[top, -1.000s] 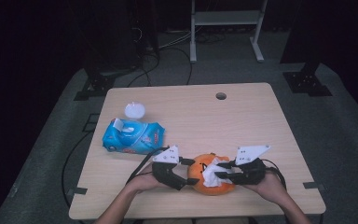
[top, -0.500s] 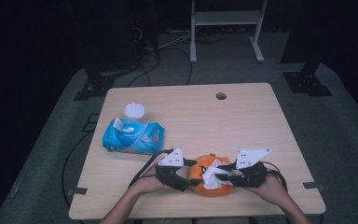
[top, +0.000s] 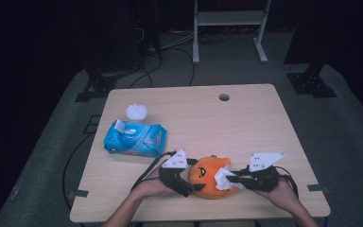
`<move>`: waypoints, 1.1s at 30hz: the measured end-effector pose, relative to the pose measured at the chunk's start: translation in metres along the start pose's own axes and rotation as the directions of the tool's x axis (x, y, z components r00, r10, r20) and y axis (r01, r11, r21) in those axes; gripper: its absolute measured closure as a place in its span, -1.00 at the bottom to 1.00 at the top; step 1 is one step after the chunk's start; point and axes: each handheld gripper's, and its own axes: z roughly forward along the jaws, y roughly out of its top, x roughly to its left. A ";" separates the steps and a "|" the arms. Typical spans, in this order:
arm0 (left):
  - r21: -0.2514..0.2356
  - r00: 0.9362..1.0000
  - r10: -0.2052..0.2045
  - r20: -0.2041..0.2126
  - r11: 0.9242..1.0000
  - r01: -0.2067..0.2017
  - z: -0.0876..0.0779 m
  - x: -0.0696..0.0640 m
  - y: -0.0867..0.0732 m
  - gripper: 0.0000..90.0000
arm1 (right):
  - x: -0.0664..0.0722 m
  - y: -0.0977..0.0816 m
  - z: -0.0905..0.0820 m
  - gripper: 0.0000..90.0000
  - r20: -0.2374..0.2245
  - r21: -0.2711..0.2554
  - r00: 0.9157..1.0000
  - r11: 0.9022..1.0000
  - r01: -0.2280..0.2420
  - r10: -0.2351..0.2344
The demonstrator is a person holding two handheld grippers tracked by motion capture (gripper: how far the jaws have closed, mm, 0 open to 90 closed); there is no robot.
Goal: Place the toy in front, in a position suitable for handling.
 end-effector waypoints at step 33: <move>-0.119 0.987 -0.141 -0.083 0.984 0.130 -0.012 0.031 -0.015 -0.14 | 0.009 0.023 0.025 0.84 0.061 -0.020 0.995 0.997 0.080 -0.078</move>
